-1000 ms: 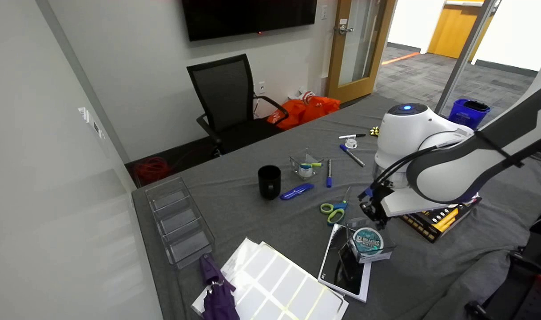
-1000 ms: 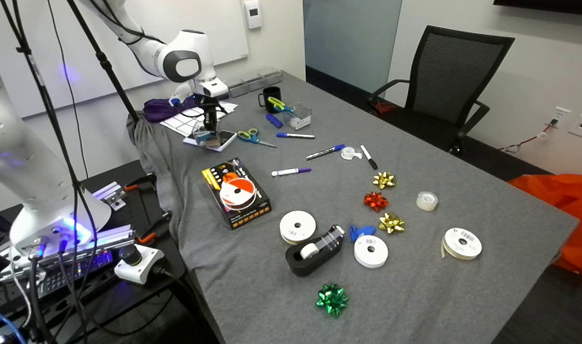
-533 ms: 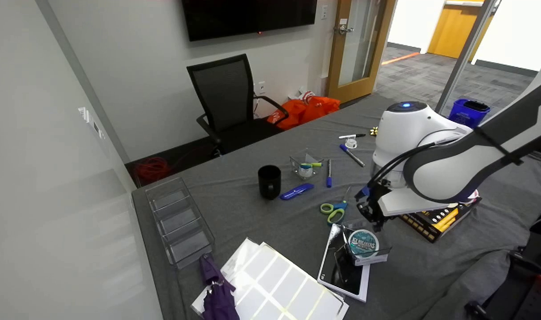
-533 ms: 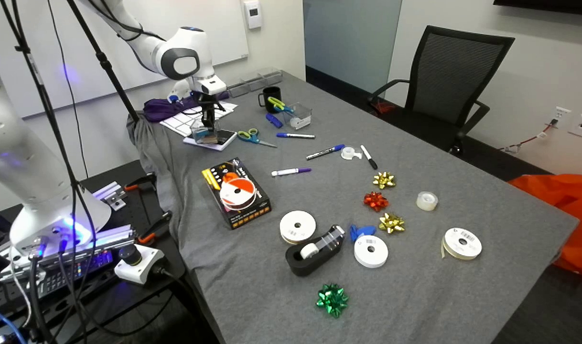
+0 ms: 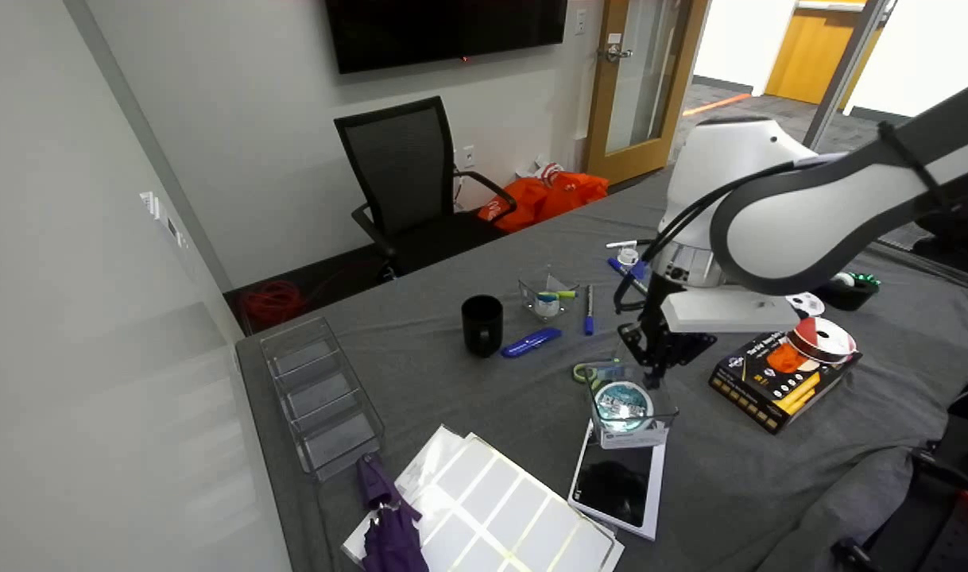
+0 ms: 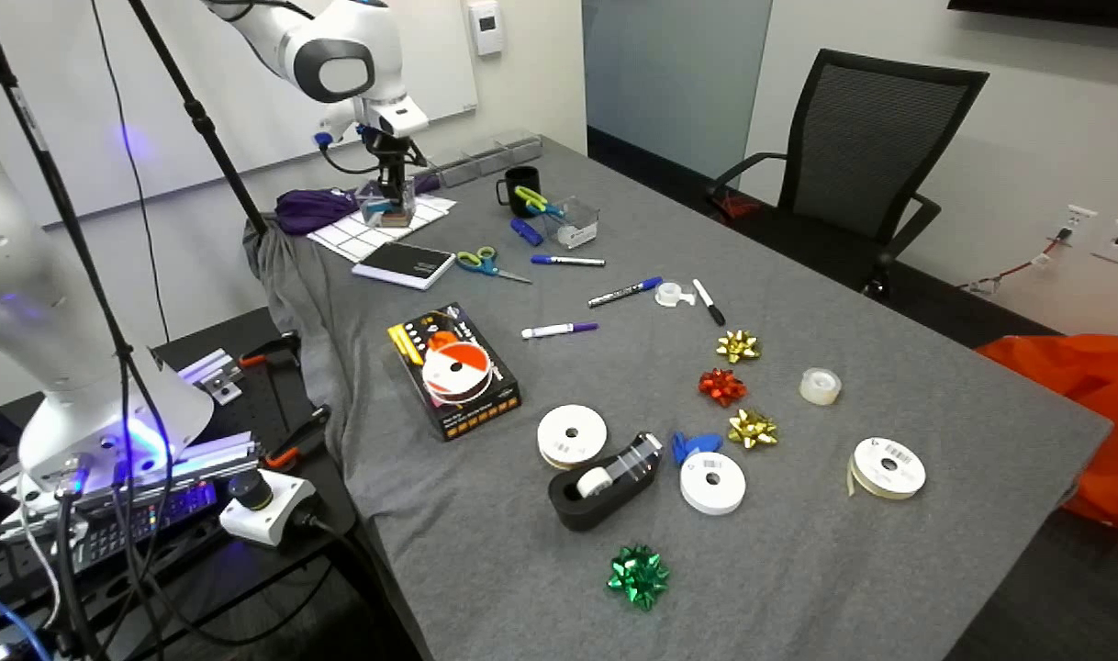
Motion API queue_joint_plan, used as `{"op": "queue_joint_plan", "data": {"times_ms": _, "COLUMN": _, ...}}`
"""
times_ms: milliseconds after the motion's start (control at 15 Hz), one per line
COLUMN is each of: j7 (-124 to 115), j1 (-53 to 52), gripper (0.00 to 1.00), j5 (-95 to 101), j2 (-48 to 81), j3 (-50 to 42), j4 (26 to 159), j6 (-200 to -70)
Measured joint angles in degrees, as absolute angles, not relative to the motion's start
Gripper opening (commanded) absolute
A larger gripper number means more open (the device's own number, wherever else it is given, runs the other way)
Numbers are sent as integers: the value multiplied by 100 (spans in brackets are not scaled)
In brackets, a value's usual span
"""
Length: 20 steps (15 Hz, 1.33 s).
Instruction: Take the plastic box off of the book
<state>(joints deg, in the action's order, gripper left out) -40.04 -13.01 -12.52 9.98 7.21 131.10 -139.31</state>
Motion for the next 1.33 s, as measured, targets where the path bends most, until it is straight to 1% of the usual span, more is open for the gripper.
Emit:
{"op": "queue_joint_plan", "data": {"times_ms": 467, "j7": -4210, "j1": -1218, "gripper": 1, "j5": -1005, "j2": 818, "j3": 590, "j4": 12345, "j6": -13857}}
{"op": "queue_joint_plan", "data": {"times_ms": 733, "j7": -4098, "j1": -1114, "gripper": 1, "j5": -590, "j2": 885, "j3": 487, "j4": 11885, "j6": -13481}}
{"op": "queue_joint_plan", "data": {"times_ms": 1000, "j7": -3722, "j1": -1123, "gripper": 1, "j5": -492, "j2": 1350, "j3": 530, "j4": 11148, "j6": -12984}}
{"op": "queue_joint_plan", "data": {"times_ms": 1333, "j7": -3463, "j1": -1234, "gripper": 1, "j5": -370, "j2": 2296, "j3": 561, "j4": 10321, "j6": -12974}}
